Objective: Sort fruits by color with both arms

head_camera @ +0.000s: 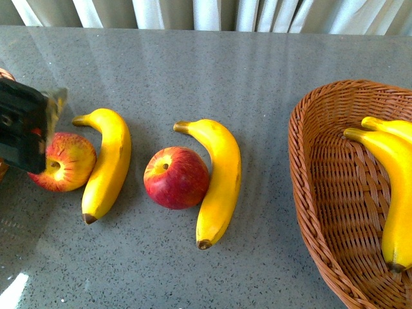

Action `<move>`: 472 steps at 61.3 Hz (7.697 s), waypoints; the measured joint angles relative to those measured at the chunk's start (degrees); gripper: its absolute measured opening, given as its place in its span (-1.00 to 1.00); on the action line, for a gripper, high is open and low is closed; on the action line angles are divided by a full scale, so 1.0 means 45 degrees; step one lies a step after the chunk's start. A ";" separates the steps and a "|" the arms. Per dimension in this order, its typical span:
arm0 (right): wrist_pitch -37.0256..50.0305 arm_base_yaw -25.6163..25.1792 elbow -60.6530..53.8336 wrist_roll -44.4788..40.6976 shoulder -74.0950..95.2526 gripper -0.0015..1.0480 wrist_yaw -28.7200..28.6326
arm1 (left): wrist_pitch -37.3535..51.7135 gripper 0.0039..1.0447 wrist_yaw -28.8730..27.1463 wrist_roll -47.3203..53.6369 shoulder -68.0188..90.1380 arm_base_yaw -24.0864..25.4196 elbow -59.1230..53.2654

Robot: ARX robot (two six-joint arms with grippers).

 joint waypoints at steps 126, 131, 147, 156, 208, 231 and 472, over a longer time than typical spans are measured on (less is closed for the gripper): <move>0.0000 0.0000 0.0000 0.0000 0.0000 0.82 0.0000 | -0.6912 0.83 0.2409 1.2857 0.3633 0.1705 0.3905; 0.0000 0.0000 0.0000 0.0000 0.0000 0.82 0.0000 | -0.6965 0.83 0.2409 1.2998 0.3725 0.1666 0.4017; 0.0000 0.0000 0.0000 0.0000 0.0000 0.82 0.0000 | -0.7048 0.83 0.2263 1.3537 0.4143 0.1583 0.4235; 0.0000 0.0000 0.0000 0.0000 0.0000 0.82 0.0000 | -0.7057 0.83 0.2191 1.3746 0.4269 0.1545 0.4352; 0.0000 0.0000 0.0000 0.0000 0.0000 0.82 0.0000 | -0.7179 0.34 0.3429 1.3080 0.2399 0.1972 0.4158; 0.0000 0.0000 0.0000 0.0000 0.0000 0.82 0.0000 | -0.7383 0.34 0.5129 1.2264 -0.0408 0.6115 0.3444; 0.0000 0.0000 0.0000 -0.0005 0.0000 0.82 0.0000 | -0.5712 0.41 0.5921 0.9277 0.0083 0.1603 0.2433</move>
